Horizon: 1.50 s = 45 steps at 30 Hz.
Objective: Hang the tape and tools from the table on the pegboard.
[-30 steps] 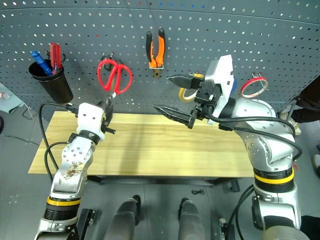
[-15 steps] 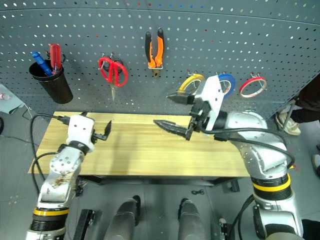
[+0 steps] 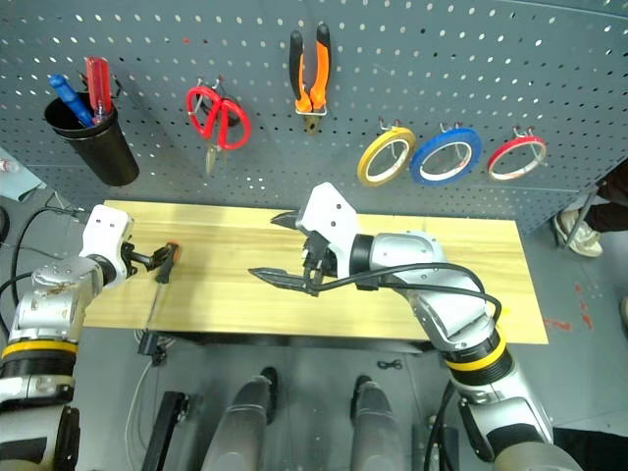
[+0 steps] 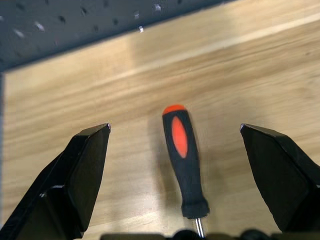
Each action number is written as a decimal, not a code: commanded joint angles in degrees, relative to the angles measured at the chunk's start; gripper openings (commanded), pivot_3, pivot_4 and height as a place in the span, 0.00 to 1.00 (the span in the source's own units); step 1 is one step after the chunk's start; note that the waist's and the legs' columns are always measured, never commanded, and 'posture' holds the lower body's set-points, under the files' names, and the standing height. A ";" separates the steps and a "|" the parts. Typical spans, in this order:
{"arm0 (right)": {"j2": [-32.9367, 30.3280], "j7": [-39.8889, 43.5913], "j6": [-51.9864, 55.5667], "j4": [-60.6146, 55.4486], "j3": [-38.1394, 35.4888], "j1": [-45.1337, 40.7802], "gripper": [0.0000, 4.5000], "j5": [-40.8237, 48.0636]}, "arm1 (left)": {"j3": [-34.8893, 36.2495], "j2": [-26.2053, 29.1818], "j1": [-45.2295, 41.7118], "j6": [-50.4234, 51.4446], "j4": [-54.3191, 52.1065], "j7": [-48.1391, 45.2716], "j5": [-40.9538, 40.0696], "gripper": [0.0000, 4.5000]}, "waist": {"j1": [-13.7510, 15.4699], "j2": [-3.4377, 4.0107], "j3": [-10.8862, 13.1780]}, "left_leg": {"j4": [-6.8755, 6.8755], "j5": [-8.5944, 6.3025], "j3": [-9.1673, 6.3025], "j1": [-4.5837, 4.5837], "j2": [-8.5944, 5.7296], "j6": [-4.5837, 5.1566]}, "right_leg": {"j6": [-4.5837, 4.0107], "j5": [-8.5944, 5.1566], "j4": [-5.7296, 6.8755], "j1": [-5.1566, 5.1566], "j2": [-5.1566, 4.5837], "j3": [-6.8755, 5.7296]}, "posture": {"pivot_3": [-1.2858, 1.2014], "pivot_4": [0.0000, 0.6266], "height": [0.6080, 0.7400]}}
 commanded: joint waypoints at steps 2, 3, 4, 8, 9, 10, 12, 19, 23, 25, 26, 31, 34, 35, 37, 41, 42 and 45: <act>-0.49 1.86 0.18 0.34 -0.38 -2.41 1.00 -0.76 | -3.13 1.06 -5.31 -1.19 9.66 -3.02 1.85 0.98 | -0.03 -0.02 1.23 | -0.01 0.00 -0.01 -0.05 0.00 0.00 | 0.04 0.01 0.02 -0.04 0.01 0.01 | 0.54 0.78 1.00; -0.30 1.91 0.32 0.77 -0.60 -2.81 1.00 -0.72 | -3.94 1.03 -6.47 -1.40 11.66 -3.61 2.24 0.98 | -0.07 -0.01 1.68 | 0.00 0.00 -0.01 -0.07 0.00 0.00 | 0.26 0.13 0.03 -0.06 0.02 0.01 | 0.54 0.78 1.00; -0.29 2.00 0.44 0.90 -0.75 -3.16 1.00 -0.70 | -4.65 1.04 -7.54 -1.84 13.59 -3.29 2.98 0.98 | -0.16 0.00 2.05 | 0.00 0.00 -0.01 -0.09 0.00 0.00 | 0.29 0.15 0.03 -0.07 0.02 0.01 | 0.54 0.79 1.00; -0.16 1.91 1.12 0.95 -1.09 -3.90 1.00 -0.52 | -5.61 0.16 -9.97 -3.43 19.14 -0.13 4.64 0.98 | -0.66 -0.01 2.99 | -0.01 0.01 -0.04 -0.44 0.00 0.01 | 0.27 0.17 0.13 -0.40 0.03 0.01 | 0.54 0.80 1.00; -0.21 1.88 1.29 0.75 -1.15 -3.89 1.00 -0.48 | -5.58 0.07 -10.13 -3.26 19.59 0.08 4.66 0.98 | -0.82 0.01 3.21 | -0.01 0.01 -0.04 -0.45 0.00 0.01 | 0.24 0.19 0.15 -0.40 0.03 0.01 | 0.54 0.80 1.00; -0.34 1.76 1.49 0.65 -1.31 -3.84 1.00 -0.51 | -5.07 -0.18 -9.93 -1.73 19.52 0.39 4.17 0.93 | -0.99 0.01 3.26 | -0.02 0.01 -0.04 -0.48 0.00 0.01 | 0.24 0.19 0.15 -0.45 0.03 0.01 | 0.54 0.80 1.00; -0.52 1.56 1.97 0.39 -1.61 -3.84 1.00 -0.41 | -4.37 -0.32 -9.43 0.74 18.99 0.33 3.36 0.81 | -1.20 0.02 3.27 | -0.04 0.01 -0.04 -0.48 0.00 0.01 | 0.24 0.18 0.27 -0.47 0.03 0.01 | 0.54 0.80 1.00; -0.65 1.74 2.17 0.67 -1.82 -3.89 1.00 -0.52 | -3.22 -0.11 -8.86 3.49 17.60 0.32 2.28 0.19 | -1.59 0.02 3.28 | -0.05 0.03 -0.04 -0.43 0.01 -0.03 | 0.19 -0.17 0.80 -0.74 0.03 0.07 | 0.54 0.79 1.00; -0.67 2.15 1.01 1.74 -1.81 -3.91 1.00 -1.03 | -2.49 -0.05 -8.49 4.15 14.73 0.42 1.43 0.19 | -1.58 0.02 3.28 | -0.05 0.04 -0.04 -0.42 0.01 -0.05 | 0.18 -0.21 0.80 -0.74 0.03 0.07 | 0.54 0.76 1.00; -0.83 2.02 1.06 1.90 -2.63 -3.40 1.00 -0.66 | -2.14 -0.21 -7.37 4.30 10.22 -0.93 0.18 0.19 | -1.54 0.01 3.28 | -0.06 0.04 -0.04 -0.45 0.01 -0.05 | 0.19 -0.22 0.78 -0.74 0.03 0.07 | 0.55 0.73 1.00; -1.06 1.98 1.39 1.47 -3.44 -2.86 1.00 -0.01 | -1.26 -0.53 -6.45 4.26 6.73 -1.23 -0.95 0.19 | -1.41 0.01 3.27 | -0.10 0.05 -0.04 -0.46 0.01 -0.07 | 0.20 -0.22 0.75 -0.75 0.03 0.07 | 0.55 0.71 1.00; -1.25 2.64 3.22 -1.42 -8.76 0.77 1.00 5.68 | 2.47 -0.20 3.20 3.03 -17.04 -3.69 -6.11 0.19 | -0.92 -0.09 3.21 | -0.25 0.14 -0.06 -0.55 0.01 -0.24 | 0.09 -0.14 0.58 -0.76 0.03 0.04 | 0.57 0.61 1.00; 1.50 1.12 3.79 -2.39 -13.20 0.51 1.00 10.86 | 7.01 -1.75 6.36 5.33 -28.73 -2.07 -10.42 0.19 | -0.78 -0.15 3.14 | -0.40 0.24 -0.06 -0.51 0.01 -0.42 | 0.05 -0.10 0.50 -0.75 0.03 0.04 | 0.58 0.55 1.00; 2.78 0.14 4.13 -2.75 -15.34 -0.12 1.00 13.34 | 9.05 -2.66 6.59 5.95 -32.88 -0.92 -12.30 0.19 | -0.76 -0.22 3.06 | -0.54 0.32 -0.07 -0.48 0.01 -0.54 | 0.09 -0.11 0.49 -0.76 0.03 0.03 | 0.58 0.51 1.00; 5.17 -1.95 4.06 -2.33 -18.69 -1.97 1.00 16.78 | 12.03 -4.16 5.98 6.03 -39.01 0.82 -15.29 0.19 | -0.58 -0.39 2.79 | -0.80 0.53 -0.17 -0.46 0.01 -0.78 | 0.12 -0.11 0.44 -0.77 0.03 -0.09 | 0.59 0.47 1.00; 8.48 -4.96 3.05 1.68 -22.15 -7.92 1.00 19.48 | 14.37 -5.36 2.45 5.38 -44.22 4.74 -17.54 0.19 | -0.20 -0.84 1.60 | -1.00 0.75 -0.24 -0.46 0.01 -1.12 | 0.10 -0.02 0.33 -0.78 0.03 -0.22 | 0.60 0.39 1.00; 9.09 -5.44 2.68 2.91 -22.70 -9.71 1.00 19.67 | 14.58 -5.43 0.94 5.07 -44.45 5.76 -17.73 0.19 | -0.05 -0.87 1.25 | -1.03 0.76 -0.25 -0.47 0.01 -1.13 | 0.05 0.02 0.27 -0.77 0.03 -0.23 | 0.61 0.37 1.00; 10.45 -6.15 0.57 6.18 -23.70 -15.02 1.00 19.56 | 15.14 -5.48 -6.67 4.21 -42.69 9.04 -18.22 0.19 | 0.82 -0.96 0.12 | -1.16 0.81 -0.24 -0.51 0.01 -1.11 | -0.12 0.37 -0.09 -0.73 0.04 -0.28 | 0.61 0.34 1.00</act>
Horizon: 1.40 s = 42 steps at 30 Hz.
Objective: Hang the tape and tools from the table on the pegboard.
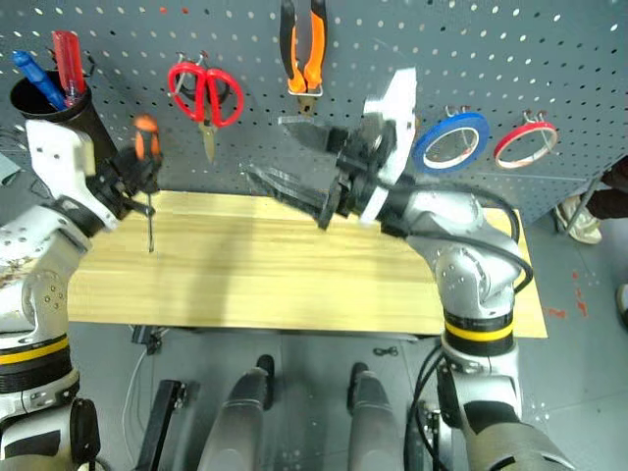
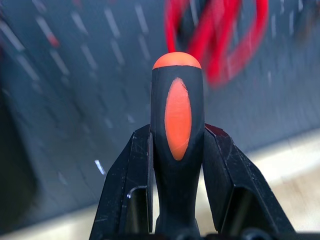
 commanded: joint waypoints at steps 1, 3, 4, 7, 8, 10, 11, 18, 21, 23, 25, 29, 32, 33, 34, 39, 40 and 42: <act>1.29 -0.95 -3.50 1.56 -2.27 -4.58 1.00 1.10 | 2.09 0.46 -7.26 -2.16 -0.43 3.64 -1.30 0.19 | 0.61 -0.28 -0.68 | 0.00 0.00 0.00 -0.03 0.00 0.00 | -0.01 0.04 -0.05 0.02 0.00 -0.01 | 0.61 0.32 1.00; 2.22 -1.50 -4.70 3.21 -2.58 -6.90 1.00 0.99 | 1.60 1.04 -12.15 -3.46 2.70 4.84 -0.58 0.19 | 1.08 -0.38 -1.45 | -0.01 0.00 0.00 -0.04 0.00 0.00 | 0.00 0.09 -0.19 0.10 0.00 -0.05 | 0.61 0.30 1.00; 2.52 -1.66 -5.26 3.85 -2.54 -7.63 1.00 0.78 | 1.31 1.32 -14.30 -4.62 4.58 5.17 -0.04 0.19 | 1.31 -0.40 -1.82 | -0.03 -0.01 0.01 -0.04 -0.01 0.01 | 0.02 0.12 -0.31 0.14 0.00 -0.05 | 0.61 0.30 1.00; 2.67 -1.05 -6.97 4.99 -1.68 -8.06 1.00 -0.37 | 0.26 2.60 -22.25 -9.65 13.17 5.07 1.53 0.19 | 1.69 -0.43 -2.40 | -0.05 -0.01 0.01 -0.02 -0.01 0.01 | 0.00 0.15 -0.36 0.22 0.00 -0.12 | 0.61 0.30 1.00; 2.63 -0.97 -7.47 5.28 -1.44 -8.05 1.00 -0.76 | -0.19 2.84 -25.35 -11.73 16.59 4.86 2.09 0.19 | 1.81 -0.47 -2.45 | -0.04 -0.01 0.01 0.00 -0.02 0.01 | -0.01 0.15 -0.36 0.26 0.00 -0.13 | 0.60 0.29 1.00; 2.73 -1.34 -8.12 5.72 -1.37 -8.29 1.00 -1.20 | -1.54 3.04 -31.00 -16.56 23.26 4.09 3.56 0.19 | 1.98 -0.49 -2.48 | 0.02 0.01 -0.01 -0.01 -0.01 -0.02 | -0.03 0.21 -0.35 0.27 0.00 -0.18 | 0.60 0.29 1.00; 2.79 -1.55 -8.29 5.87 -1.40 -8.41 1.00 -1.28 | -2.11 3.08 -32.86 -18.50 25.78 3.66 4.13 0.19 | 2.00 -0.50 -2.51 | 0.04 0.02 -0.01 0.00 -0.01 -0.03 | -0.01 0.25 -0.37 0.31 0.00 -0.18 | 0.60 0.29 1.00; 1.62 -2.09 -7.49 5.11 -1.34 -7.79 1.00 -2.11 | -2.78 2.45 -41.17 -32.40 45.39 3.67 6.69 0.19 | 1.47 -0.53 -2.75 | 0.05 0.04 -0.01 0.01 -0.02 -0.04 | -0.02 0.33 -0.28 0.37 0.00 -0.18 | 0.58 0.29 1.00; 0.98 -2.83 -6.92 4.50 -1.51 -7.48 1.00 -2.04 | -2.83 2.07 -40.09 -37.02 49.41 4.40 7.48 0.19 | 0.99 -0.53 -2.76 | 0.04 0.04 -0.01 0.02 -0.01 -0.04 | -0.04 0.37 -0.17 0.37 0.00 -0.19 | 0.57 0.31 1.00; 0.44 -3.25 -6.39 4.01 -1.46 -7.14 1.00 -1.86 | -2.22 1.83 -39.82 -38.99 51.74 5.46 7.43 0.19 | 0.74 -0.53 -2.76 | 0.04 0.05 -0.01 0.02 -0.01 -0.04 | -0.05 0.38 -0.15 0.37 0.00 -0.18 | 0.57 0.32 1.00; -0.04 -3.66 -5.82 3.55 -1.44 -6.83 1.00 -1.67 | -2.07 1.71 -39.18 -40.35 53.31 6.18 7.60 0.19 | 0.55 -0.53 -2.76 | 0.04 0.05 -0.01 0.01 -0.01 -0.04 | -0.05 0.39 -0.14 0.37 0.00 -0.18 | 0.57 0.32 1.00; -0.95 -4.15 -4.77 2.80 -1.47 -6.24 1.00 -1.44 | -1.79 1.83 -36.79 -41.64 53.40 7.56 7.77 0.19 | 0.00 -0.53 -2.76 | 0.05 0.04 -0.01 0.02 -0.01 -0.03 | -0.04 0.40 -0.12 0.38 0.00 -0.17 | 0.56 0.34 1.00; -1.44 -4.19 -4.32 2.54 -1.33 -5.79 1.00 -1.45 | -1.08 2.36 -34.96 -41.03 51.65 8.84 7.55 0.19 | -0.35 -0.52 -2.77 | 0.07 0.05 -0.01 0.09 -0.01 -0.02 | -0.04 0.40 -0.03 0.40 0.00 -0.15 | 0.56 0.35 1.00; -1.59 -4.16 -4.24 2.52 -1.29 -5.69 1.00 -1.45 | -0.75 2.44 -34.44 -40.51 50.83 9.29 7.25 0.19 | -0.47 -0.52 -2.77 | 0.07 0.07 -0.01 0.11 -0.01 0.00 | -0.06 0.41 -0.03 0.40 0.00 -0.14 | 0.57 0.35 1.00; -1.67 -4.15 -4.18 2.55 -1.26 -5.66 1.00 -1.46 | -0.70 2.53 -34.18 -40.18 50.00 9.42 7.09 0.19 | -0.60 -0.52 -2.77 | 0.08 0.07 -0.01 0.13 -0.01 0.01 | -0.06 0.42 -0.03 0.40 0.00 -0.13 | 0.57 0.35 1.00; -2.17 -3.68 -4.12 2.70 -1.31 -5.62 1.00 -1.51 | -1.32 2.76 -35.46 -39.22 47.70 9.57 7.21 0.19 | -0.81 -0.52 -2.77 | 0.12 0.15 -0.02 0.17 -0.01 0.04 | -0.10 0.44 -0.04 0.40 0.00 -0.12 | 0.57 0.35 1.00; -2.25 -3.58 -4.15 2.72 -1.29 -5.61 1.00 -1.52 | -1.46 2.78 -35.75 -39.13 47.41 9.59 7.32 0.19 | -0.79 -0.52 -2.77 | 0.12 0.16 -0.02 0.17 -0.01 0.04 | -0.10 0.45 -0.03 0.40 0.00 -0.12 | 0.57 0.35 1.00; -2.45 -3.40 -4.10 2.65 -1.34 -5.52 1.00 -1.41 | -1.70 2.76 -35.90 -38.69 46.24 9.90 7.61 0.19 | -0.72 -0.52 -2.77 | 0.12 0.18 -0.03 0.16 -0.01 0.04 | -0.10 0.45 -0.01 0.40 0.00 -0.13 | 0.58 0.35 1.00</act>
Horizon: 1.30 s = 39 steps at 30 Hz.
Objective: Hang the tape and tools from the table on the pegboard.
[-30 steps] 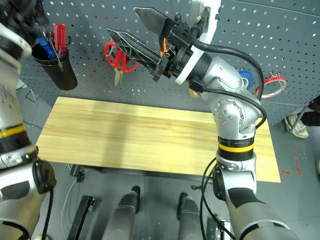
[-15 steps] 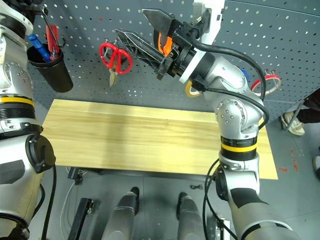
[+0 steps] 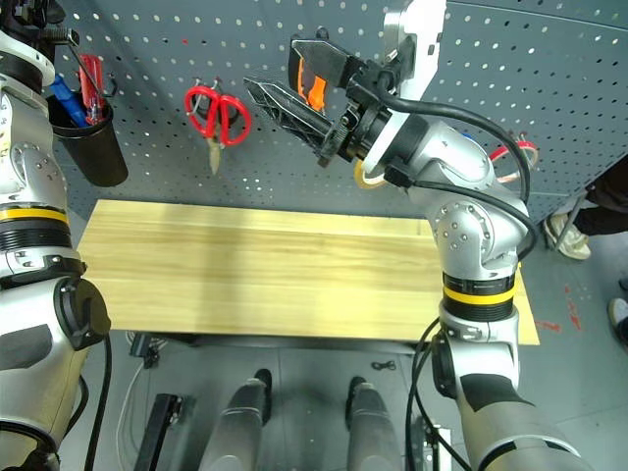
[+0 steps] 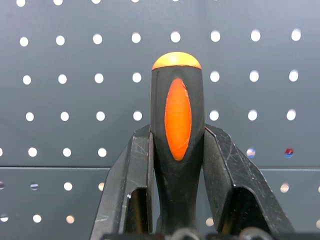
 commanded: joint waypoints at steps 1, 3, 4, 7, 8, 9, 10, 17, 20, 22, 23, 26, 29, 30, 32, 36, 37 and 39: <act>-0.93 0.20 -0.12 -2.92 -0.83 -0.56 1.00 1.07 | -0.22 1.58 -1.65 0.16 -4.80 0.80 0.23 0.19 | 0.10 0.00 0.00 | 0.00 0.00 0.00 -0.01 0.00 0.00 | 0.01 0.01 0.01 0.00 0.00 0.00 | 0.58 0.35 1.00; -1.16 0.31 0.07 -3.17 -0.91 -0.43 1.00 1.24 | -0.08 1.86 -1.08 0.77 -6.16 1.79 0.63 0.19 | 0.21 0.00 0.00 | -0.01 0.00 -0.01 -0.04 0.00 0.00 | 0.02 0.03 0.07 0.00 0.00 0.00 | 0.58 0.36 1.00; -1.27 0.35 0.19 -3.28 -0.93 -0.39 1.00 1.35 | 0.06 2.04 -0.59 1.27 -6.93 1.98 0.62 0.19 | 0.25 0.00 0.00 | -0.02 0.00 -0.01 -0.05 0.00 0.00 | 0.03 0.04 0.06 0.00 0.00 0.00 | 0.58 0.36 1.00; -1.60 0.39 0.51 -3.77 -1.01 -0.21 1.00 1.75 | 0.41 2.78 2.00 2.84 -9.54 2.47 0.74 0.19 | 0.22 0.00 0.00 | -0.04 0.00 0.00 -0.04 0.00 0.00 | 0.03 0.04 0.04 0.00 0.00 0.01 | 0.58 0.36 1.00; -1.68 0.39 0.59 -3.90 -1.03 -0.15 1.00 1.84 | 0.65 3.03 3.06 3.33 -10.24 2.83 0.78 0.19 | 0.23 0.00 0.00 | -0.05 0.00 0.00 -0.04 0.00 0.00 | 0.03 0.04 0.06 0.00 0.00 0.01 | 0.58 0.36 1.00; -1.76 0.41 0.63 -3.96 -1.03 -0.13 1.00 1.91 | 0.90 3.22 4.05 3.79 -10.87 3.19 0.75 0.19 | 0.24 0.00 0.00 | -0.05 0.00 0.00 -0.03 0.00 0.00 | 0.03 0.04 0.06 0.00 0.00 0.01 | 0.58 0.36 1.00; -1.88 0.37 0.77 -4.18 -1.08 -0.08 1.00 2.07 | 1.20 3.37 5.12 4.32 -11.74 3.58 0.60 0.19 | 0.31 0.00 0.00 | -0.04 0.00 0.00 -0.03 0.00 0.00 | 0.02 0.05 0.07 0.00 0.00 0.01 | 0.58 0.36 1.00; -2.63 0.75 1.90 -5.81 -0.93 0.38 1.00 2.60 | 2.26 2.55 12.89 7.14 -15.01 4.39 -0.76 0.19 | 0.84 0.00 0.00 | 0.00 0.03 -0.02 -0.03 0.00 -0.01 | 0.00 0.07 0.05 0.00 0.00 0.00 | 0.58 0.36 1.00; -2.93 0.51 2.29 -6.29 -0.94 0.46 1.00 3.03 | 2.16 2.13 14.38 7.29 -15.21 3.60 -1.23 0.42 | 0.97 0.00 0.00 | 0.00 0.03 -0.02 -0.03 0.00 -0.01 | 0.00 0.07 0.05 0.02 0.00 -0.01 | 0.58 0.37 1.00; -3.15 0.29 2.65 -6.71 -1.00 0.58 1.00 3.31 | 2.22 1.97 14.65 7.54 -15.51 3.24 -1.69 0.62 | 1.01 0.00 0.00 | 0.00 0.03 -0.02 -0.03 0.00 -0.01 | 0.01 0.08 0.04 0.04 0.00 -0.01 | 0.58 0.37 1.00; -3.29 0.18 2.84 -6.95 -1.03 0.67 1.00 3.43 | 2.20 1.91 14.65 7.70 -15.63 3.07 -1.93 0.69 | 1.01 0.00 0.00 | 0.00 0.03 -0.02 -0.03 0.00 -0.01 | 0.01 0.08 0.04 0.04 0.00 -0.01 | 0.58 0.37 1.00; -3.60 -0.32 3.34 -7.98 -0.95 1.12 1.00 3.62 | 1.77 1.73 14.71 8.91 -17.03 2.15 -2.99 0.88 | 1.02 0.00 0.00 | 0.01 0.03 -0.03 -0.02 0.00 -0.01 | 0.01 0.08 0.04 0.05 0.00 -0.01 | 0.58 0.36 1.00; -4.09 -0.56 3.74 -8.44 -0.58 1.49 1.00 3.27 | 1.61 2.57 14.64 11.49 -19.53 0.48 -4.28 0.98 | 1.05 0.00 0.00 | 0.02 0.03 -0.03 -0.02 0.00 0.00 | 0.01 0.09 0.04 0.05 0.00 -0.01 | 0.59 0.35 1.00; -4.24 -0.51 3.82 -8.37 -0.45 1.55 1.00 3.10 | 1.67 2.89 14.54 12.25 -20.17 -0.02 -4.51 0.98 | 1.03 -0.01 0.00 | 0.02 0.03 -0.03 -0.02 0.00 0.00 | 0.01 0.09 0.04 0.05 0.00 -0.01 | 0.59 0.35 1.00; -4.59 -0.33 3.91 -8.04 0.13 1.75 1.00 2.46 | 1.95 4.01 14.34 14.00 -21.52 -1.30 -5.21 0.98 | 0.94 -0.01 -0.01 | 0.02 0.03 -0.03 -0.01 0.00 0.00 | 0.01 0.09 0.03 0.06 0.00 -0.01 | 0.59 0.35 1.00; -7.66 2.05 2.86 -5.62 2.14 4.29 1.00 -1.33 | 1.62 9.56 12.69 26.02 -29.66 -11.56 -14.03 0.98 | 0.79 -0.02 -0.01 | 0.01 0.03 -0.05 0.00 0.00 -0.01 | 0.01 0.09 0.04 0.05 0.01 -0.01 | 0.59 0.35 1.00; -9.44 3.99 1.84 -5.16 1.17 6.30 1.00 -1.57 | 1.11 10.46 12.39 28.99 -31.44 -13.67 -16.15 0.98 | 1.04 -0.03 -0.02 | 0.00 0.03 -0.05 0.00 0.00 -0.01 | 0.01 0.09 0.04 0.06 0.00 -0.01 | 0.59 0.35 1.00; -12.20 6.58 0.59 -5.14 -0.30 9.66 1.00 -1.74 | -0.18 11.96 11.68 35.41 -34.72 -17.37 -20.39 0.98 | 1.52 -0.02 -0.03 | 0.01 0.03 -0.09 0.02 0.00 0.00 | 0.02 0.08 -0.04 0.21 0.00 -0.05 | 0.59 0.35 1.00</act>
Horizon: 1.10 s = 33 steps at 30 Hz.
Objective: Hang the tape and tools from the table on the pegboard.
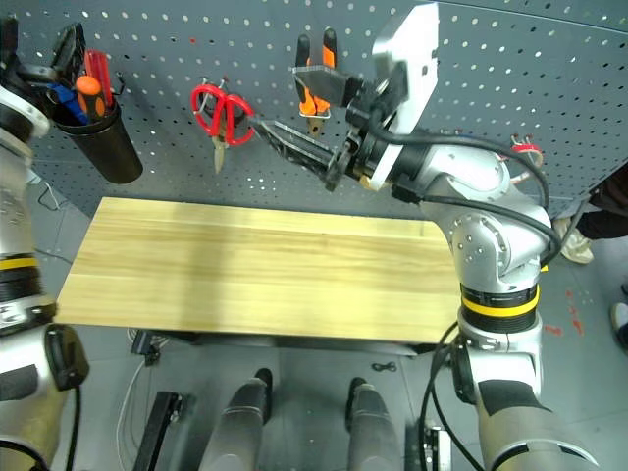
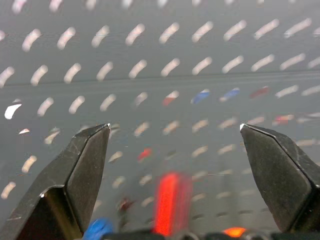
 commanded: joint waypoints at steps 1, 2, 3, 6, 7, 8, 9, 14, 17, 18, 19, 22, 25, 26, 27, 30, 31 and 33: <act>-4.10 4.12 -3.13 -1.24 -3.54 4.11 1.00 -0.65 | -1.72 3.09 -1.67 11.20 -7.91 -7.11 -8.59 0.98 | 0.60 0.02 -0.02 | 0.00 0.00 0.00 0.00 -0.01 0.00 | 0.01 0.01 -0.08 0.04 0.00 0.00 | 0.61 0.36 1.00; -4.62 4.46 -3.29 -1.60 -3.61 4.93 1.00 -0.72 | -2.17 3.46 -1.17 13.88 -9.65 -8.49 -10.62 0.98 | 0.88 0.02 -0.02 | 0.02 0.00 0.00 0.00 -0.01 0.00 | 0.03 0.00 -0.10 0.09 0.00 0.01 | 0.61 0.36 1.00; -5.02 4.51 -3.24 -2.04 -3.67 5.80 1.00 -0.74 | -2.46 3.62 -0.26 17.53 -11.71 -9.54 -13.45 0.98 | 0.94 0.02 -0.02 | 0.03 0.00 0.00 0.01 -0.01 0.00 | 0.05 0.01 -0.11 0.10 0.00 0.02 | 0.61 0.36 1.00; -6.31 4.90 -2.37 -3.96 -3.49 8.76 1.00 -0.77 | -3.97 4.67 4.69 25.01 -18.47 -12.79 -18.85 0.98 | 0.93 0.03 -0.02 | 0.06 0.00 0.00 0.08 -0.01 0.00 | 0.05 0.01 -0.20 0.10 0.00 0.05 | 0.60 0.37 1.00; -7.27 5.10 -1.41 -5.31 -3.17 10.64 1.00 -0.79 | -4.50 5.23 7.71 27.90 -21.05 -13.57 -20.73 0.98 | 0.84 0.03 -0.02 | 0.07 0.00 0.00 0.13 -0.01 0.00 | 0.05 0.00 -0.19 0.12 0.00 0.07 | 0.60 0.37 1.00; -8.49 5.15 -0.45 -6.98 -2.73 12.93 1.00 -1.14 | -5.43 6.11 11.48 30.01 -23.77 -14.46 -21.57 0.98 | 0.72 0.03 -0.02 | 0.06 0.00 0.00 0.13 -0.01 0.00 | 0.05 0.00 -0.20 0.12 0.00 0.07 | 0.59 0.38 1.00; -9.29 5.15 -0.24 -8.33 -2.51 14.87 1.00 -1.45 | -6.37 7.03 14.81 31.05 -25.94 -15.21 -21.45 0.98 | 0.59 0.03 -0.02 | 0.07 0.00 0.00 0.16 -0.01 0.00 | 0.05 0.00 -0.18 0.12 0.00 0.10 | 0.59 0.38 1.00; -12.07 -0.11 3.34 -14.62 -0.48 27.38 1.00 -5.13 | -12.29 4.18 31.04 27.35 -31.70 -11.12 -14.19 0.98 | 0.29 0.21 -0.15 | 0.05 0.00 0.01 0.27 -0.01 0.01 | 0.01 -0.03 -0.17 0.14 0.02 0.16 | 0.58 0.41 1.00; -11.93 -4.71 3.50 -14.83 1.85 33.53 1.00 -10.27 | -17.09 1.11 37.21 22.44 -31.36 -9.58 -8.23 0.98 | 0.58 0.29 -0.30 | 0.12 -0.01 0.01 0.25 -0.01 0.02 | 0.00 -0.06 -0.21 0.15 0.02 0.15 | 0.57 0.43 1.00; -11.80 -6.59 3.00 -13.38 3.48 35.91 1.00 -13.23 | -20.14 -0.51 39.33 19.12 -29.90 -8.81 -4.61 0.98 | 0.64 0.35 -0.34 | 0.12 0.05 0.01 0.20 0.00 0.10 | 0.02 -0.08 -0.21 0.10 0.04 0.15 | 0.56 0.43 1.00; -11.66 -7.80 2.63 -12.39 4.57 37.45 1.00 -15.25 | -22.14 -1.69 40.68 16.74 -28.80 -8.32 -2.07 0.98 | 0.76 0.41 -0.52 | 0.12 0.06 0.02 0.28 0.00 0.11 | 0.05 -0.11 -0.24 0.17 0.04 0.18 | 0.56 0.43 1.00; -9.47 -11.21 0.88 -7.61 5.47 39.83 1.00 -19.41 | -26.64 -5.59 42.64 10.81 -23.80 -7.78 3.57 0.98 | 0.87 0.44 -0.78 | 0.13 0.06 0.05 0.34 0.00 0.12 | 0.10 -0.45 -0.26 0.24 0.04 0.23 | 0.56 0.44 1.00; -6.69 -13.83 -1.47 -3.70 5.14 41.09 1.00 -22.24 | -29.00 -9.33 43.23 5.33 -18.56 -7.03 7.94 0.98 | 0.83 0.54 -0.92 | 0.17 0.15 0.05 0.31 0.00 0.25 | 0.02 -0.41 -0.24 0.20 0.04 0.24 | 0.56 0.43 1.00; -5.84 -14.45 -2.22 -2.95 4.99 41.51 1.00 -22.99 | -29.01 -10.56 43.26 4.78 -17.33 -6.56 8.57 0.98 | 0.77 0.57 -0.95 | 0.16 0.16 0.05 0.32 0.00 0.27 | 0.03 -0.39 -0.24 0.21 0.04 0.24 | 0.56 0.42 1.00; -4.75 -15.41 -2.94 -2.04 5.09 42.14 1.00 -23.92 | -29.22 -11.94 43.22 3.75 -15.85 -6.24 9.30 0.98 | 0.71 0.72 -1.10 | 0.17 0.16 0.05 0.32 0.00 0.27 | 0.05 -0.38 -0.22 0.20 0.04 0.24 | 0.56 0.42 1.00; -2.00 -17.97 -4.78 -0.64 4.78 43.82 1.00 -26.16 | -29.90 -14.76 43.36 1.62 -13.15 -5.63 11.40 0.98 | 0.77 0.93 -1.43 | 0.14 0.16 0.05 0.32 0.00 0.28 | 0.28 -0.25 -0.26 0.22 0.04 0.24 | 0.56 0.40 1.00; -1.34 -18.42 -5.25 -0.55 4.49 44.05 1.00 -26.53 | -29.92 -15.19 43.38 1.24 -12.76 -5.68 11.93 0.98 | 0.79 0.94 -1.52 | 0.14 0.16 0.05 0.32 0.00 0.28 | 0.32 -0.25 -0.26 0.23 0.04 0.24 | 0.56 0.40 1.00; -0.47 -18.88 -5.76 -0.61 4.18 44.21 1.00 -27.22 | -29.58 -16.04 43.33 1.07 -12.37 -5.67 12.34 0.98 | 0.64 0.94 -1.54 | 0.12 0.16 0.05 0.32 0.00 0.28 | 0.33 -0.25 -0.25 0.22 0.04 0.23 | 0.56 0.39 1.00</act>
